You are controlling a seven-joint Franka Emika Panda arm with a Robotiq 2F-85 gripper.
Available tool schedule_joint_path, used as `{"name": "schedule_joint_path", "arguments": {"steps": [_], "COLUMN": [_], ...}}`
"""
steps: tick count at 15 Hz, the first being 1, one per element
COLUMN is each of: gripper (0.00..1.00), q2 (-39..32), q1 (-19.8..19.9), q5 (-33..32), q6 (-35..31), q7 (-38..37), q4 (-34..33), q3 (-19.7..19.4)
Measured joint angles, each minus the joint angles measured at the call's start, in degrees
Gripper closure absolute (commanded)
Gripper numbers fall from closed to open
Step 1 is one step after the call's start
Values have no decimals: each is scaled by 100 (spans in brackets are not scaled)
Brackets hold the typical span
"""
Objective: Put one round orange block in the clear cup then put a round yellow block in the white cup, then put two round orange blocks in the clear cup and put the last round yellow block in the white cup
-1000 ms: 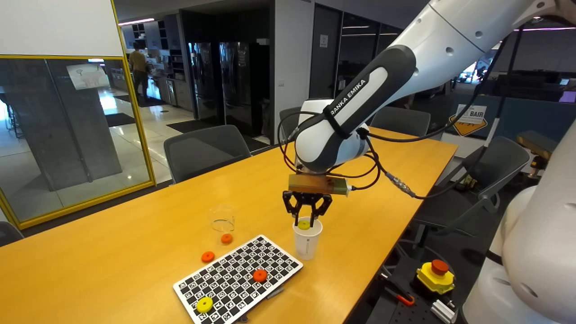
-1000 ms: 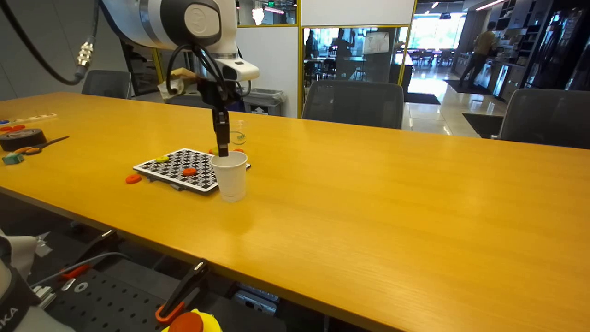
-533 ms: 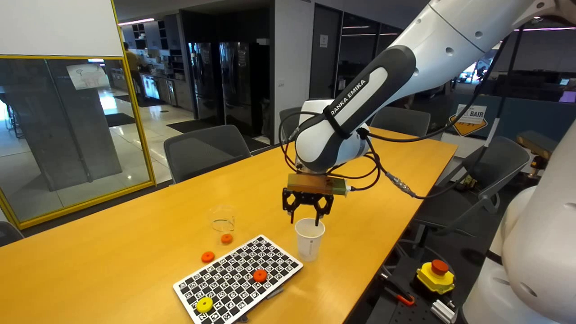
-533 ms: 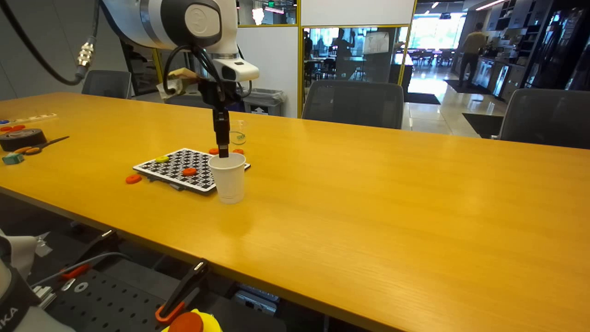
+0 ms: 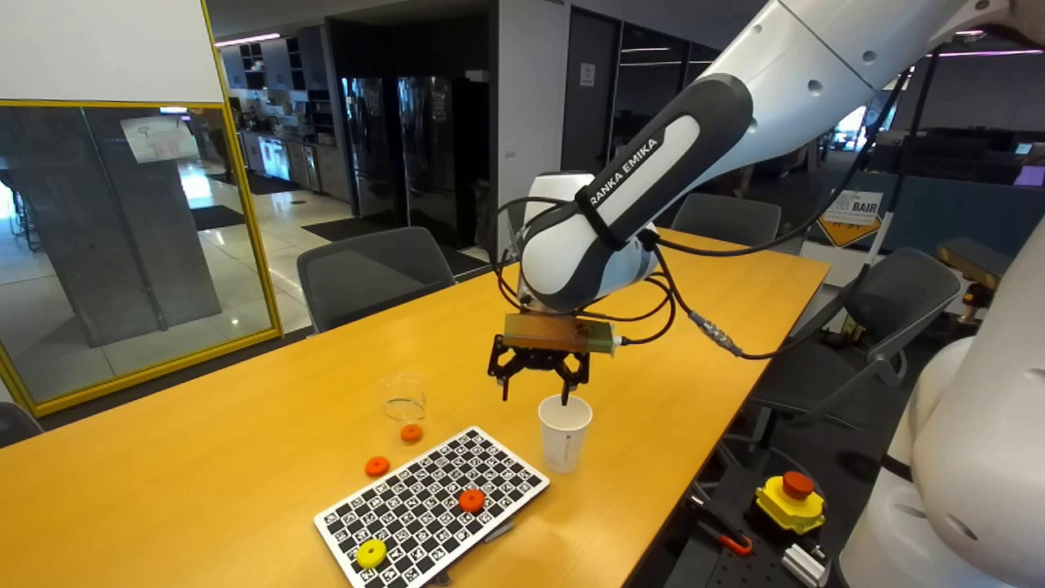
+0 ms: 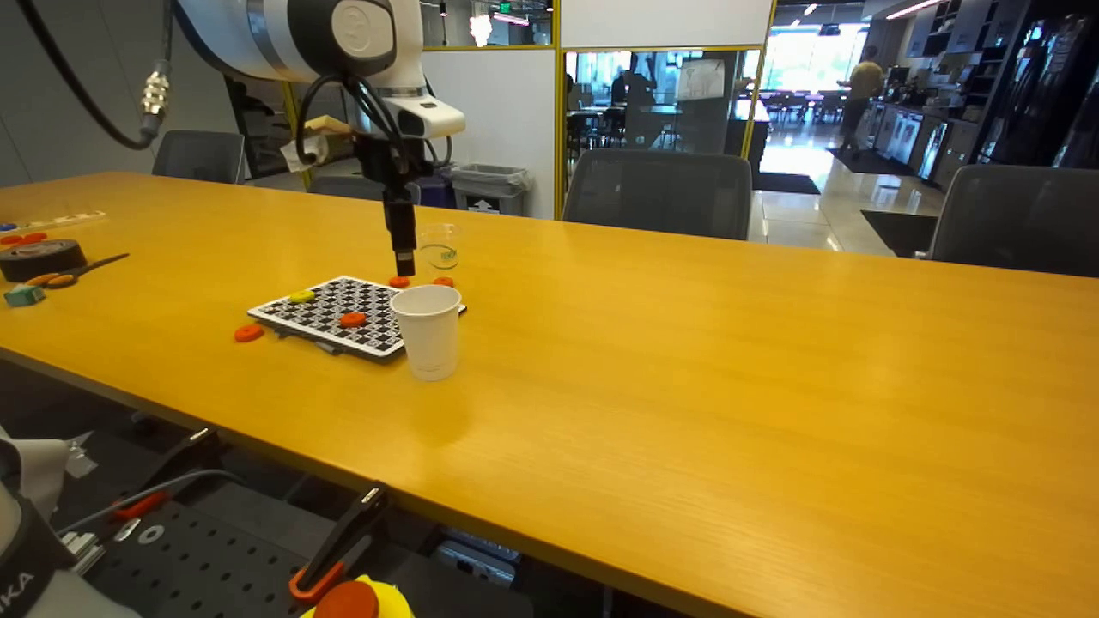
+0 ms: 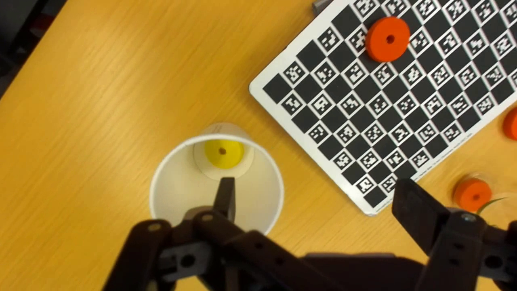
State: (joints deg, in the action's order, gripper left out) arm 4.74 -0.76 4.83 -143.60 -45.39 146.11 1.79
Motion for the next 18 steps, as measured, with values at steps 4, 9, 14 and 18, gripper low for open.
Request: {"name": "schedule_joint_path", "arguments": {"steps": [4, 9, 14, 18], "gripper": [0, 0, 0, 0], "q2": [-160, -715, -1348, -1824], "q1": [-306, -655, -795, -795], "q5": [14, 18, 22, 124], "q6": [15, 15, 15, -12], "q7": [324, 644, 857, 1087], "q4": [-239, -564, -868, -1107], "q3": [375, 663, 694, 666]}}
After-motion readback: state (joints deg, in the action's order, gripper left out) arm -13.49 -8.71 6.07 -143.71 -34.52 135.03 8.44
